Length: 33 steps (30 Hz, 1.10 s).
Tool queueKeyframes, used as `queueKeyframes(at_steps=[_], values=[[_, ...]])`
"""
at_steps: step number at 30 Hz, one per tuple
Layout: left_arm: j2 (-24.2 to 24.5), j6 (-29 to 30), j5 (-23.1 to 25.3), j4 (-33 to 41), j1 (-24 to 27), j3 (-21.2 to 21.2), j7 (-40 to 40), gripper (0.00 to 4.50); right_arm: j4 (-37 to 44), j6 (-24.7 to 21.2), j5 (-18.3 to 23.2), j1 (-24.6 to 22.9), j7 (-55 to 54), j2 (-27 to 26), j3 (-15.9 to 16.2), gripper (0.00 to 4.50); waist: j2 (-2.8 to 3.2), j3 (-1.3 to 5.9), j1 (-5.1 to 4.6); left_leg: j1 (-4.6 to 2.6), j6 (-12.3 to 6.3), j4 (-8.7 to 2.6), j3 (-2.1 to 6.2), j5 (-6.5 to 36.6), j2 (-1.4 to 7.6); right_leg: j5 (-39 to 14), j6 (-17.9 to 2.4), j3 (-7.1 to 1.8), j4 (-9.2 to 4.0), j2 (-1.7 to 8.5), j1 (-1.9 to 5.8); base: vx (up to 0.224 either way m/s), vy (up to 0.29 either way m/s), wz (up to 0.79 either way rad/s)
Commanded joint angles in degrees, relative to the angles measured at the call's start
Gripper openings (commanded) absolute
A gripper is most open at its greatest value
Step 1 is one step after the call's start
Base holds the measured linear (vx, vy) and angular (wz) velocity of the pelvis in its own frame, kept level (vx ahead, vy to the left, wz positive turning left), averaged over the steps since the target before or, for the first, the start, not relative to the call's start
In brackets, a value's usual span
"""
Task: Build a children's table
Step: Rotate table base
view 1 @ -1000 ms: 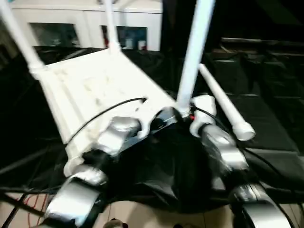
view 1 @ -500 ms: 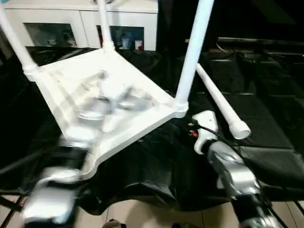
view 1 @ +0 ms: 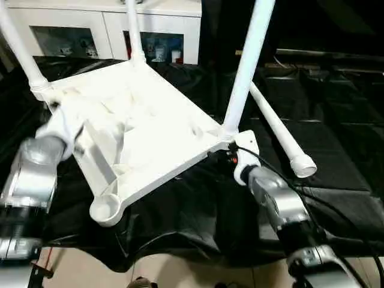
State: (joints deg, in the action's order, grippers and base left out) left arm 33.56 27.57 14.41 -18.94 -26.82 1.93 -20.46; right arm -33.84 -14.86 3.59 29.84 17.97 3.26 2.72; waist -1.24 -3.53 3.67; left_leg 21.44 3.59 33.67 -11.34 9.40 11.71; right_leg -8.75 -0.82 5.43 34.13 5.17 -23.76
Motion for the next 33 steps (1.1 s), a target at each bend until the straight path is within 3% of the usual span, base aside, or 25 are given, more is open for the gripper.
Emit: queueKeyframes(at_steps=[1,10,12,15,17,18,20,25,27,30,33], values=[[-0.4,0.9,-0.5,-0.3,1.4,-2.7,-3.7,0.88,-1.9,0.1,-0.1,1.5,-0.4,-0.2,-1.1,3.74,1.1,4.01,-0.05,-1.44,2.38,-4.5,1.35,18.8,1.56,-17.8,-9.1,-3.06,-3.98,3.16,2.2,0.0,0.0,0.0],[1.8,5.8,-0.5,1.8,4.7,-8.7,-12.2,0.22,-5.4,0.2,0.0,4.0,0.4,-1.1,-0.2,2.88,1.06,4.16,-0.12,-1.41,2.08,-4.44,1.3,17.5,1.59,-15.0,-10.5,-3.16,-3.6,3.21,2.41,0.0,0.0,0.0],[3.1,7.4,-0.8,3.4,5.8,-10.9,-16.8,0.02,-6.9,0.5,0.0,4.9,0.9,-1.3,0.0,2.67,1.4,4.13,-0.41,-1.47,2.18,-4.42,1.25,17.4,1.6,-14.6,-10.8,-3.2,-3.48,3.11,2.39,0.0,0.0,0.0],[3.3,8.4,-2.9,6.6,6.8,-12.6,-21.2,0.0,-8.2,0.8,0.2,5.7,1.7,-1.5,0.2,2.43,0.93,4.06,-0.76,-1.28,2.13,-4.39,1.21,17.5,1.54,-15.0,-10.9,-3.23,-3.52,3.17,2.61,0.0,0.0,0.0],[3.3,8.4,-4.4,8.4,7.3,-13.1,-23.3,0.0,-8.7,1.0,0.0,6.0,2.1,-1.5,0.4,2.34,1.1,4.02,-0.82,-1.4,2.09,-4.38,1.21,17.5,1.58,-15.4,-11.0,-3.24,-3.58,3.17,2.51,0.0,0.0,0.0],[3.7,7.4,-7.1,11.4,8.4,-14.0,-27.3,0.0,-9.4,1.4,-0.3,6.4,2.8,-1.5,0.9,2.23,0.59,4.02,-0.83,-1.29,1.93,-4.37,1.21,17.4,1.59,-16.1,-11.0,-3.23,-3.56,3.25,2.61,0.0,0.0,0.0],[3.9,8.0,-9.4,14.1,9.5,-14.7,-30.3,0.0,-9.8,1.6,-0.3,6.6,3.4,-1.6,1.1,2.06,0.63,3.96,-0.93,-1.38,1.78,-4.39,1.18,17.6,1.59,-17.1,-11.1,-3.23,-3.7,3.27,2.42,0.0,0.0,0.0],[2.8,7.3,-12.9,18.3,10.6,-15.6,-34.7,0.0,-10.6,1.8,-0.5,7.0,4.2,-1.7,1.4,1.69,0.44,3.65,-0.58,-1.68,2.1,-4.54,1.04,19.3,1.64,-19.9,-10.3,-3.35,-3.96,3.11,2.05,0.0,0.0,0.0],[1.5,6.2,-13.3,19.2,10.0,-16.8,-35.5,0.0,-11.0,2.2,-0.7,7.1,4.6,-1.5,1.5,1.52,0.24,3.71,-0.54,-1.59,2.34,-4.56,1.22,20.0,1.59,-21.6,-9.4,-3.32,-4.02,3.32,2.28,0.0,0.0,0.0],[-1.7,5.2,-14.3,19.5,7.8,-18.6,-36.3,0.0,-11.5,2.5,-1.0,7.3,5.0,-1.3,1.6,1.28,0.26,3.68,-0.38,-2.04,2.4,-4.43,1.07,20.3,1.58,-22.7,-8.9,-3.43,-4.41,3.28,1.95,0.0,0.0,0.0],[-3.7,4.4,-14.3,18.5,6.0,-19.4,-36.5,0.0,-11.7,2.6,-1.2,7.4,5.2,-1.3,1.5,1.16,0.2,3.92,-0.38,-1.54,2.35,-4.46,1.17,18.4,1.6,-20.6,-8.8,-3.38,-4.05,3.29,2.42,0.0,0.0,0.0]])
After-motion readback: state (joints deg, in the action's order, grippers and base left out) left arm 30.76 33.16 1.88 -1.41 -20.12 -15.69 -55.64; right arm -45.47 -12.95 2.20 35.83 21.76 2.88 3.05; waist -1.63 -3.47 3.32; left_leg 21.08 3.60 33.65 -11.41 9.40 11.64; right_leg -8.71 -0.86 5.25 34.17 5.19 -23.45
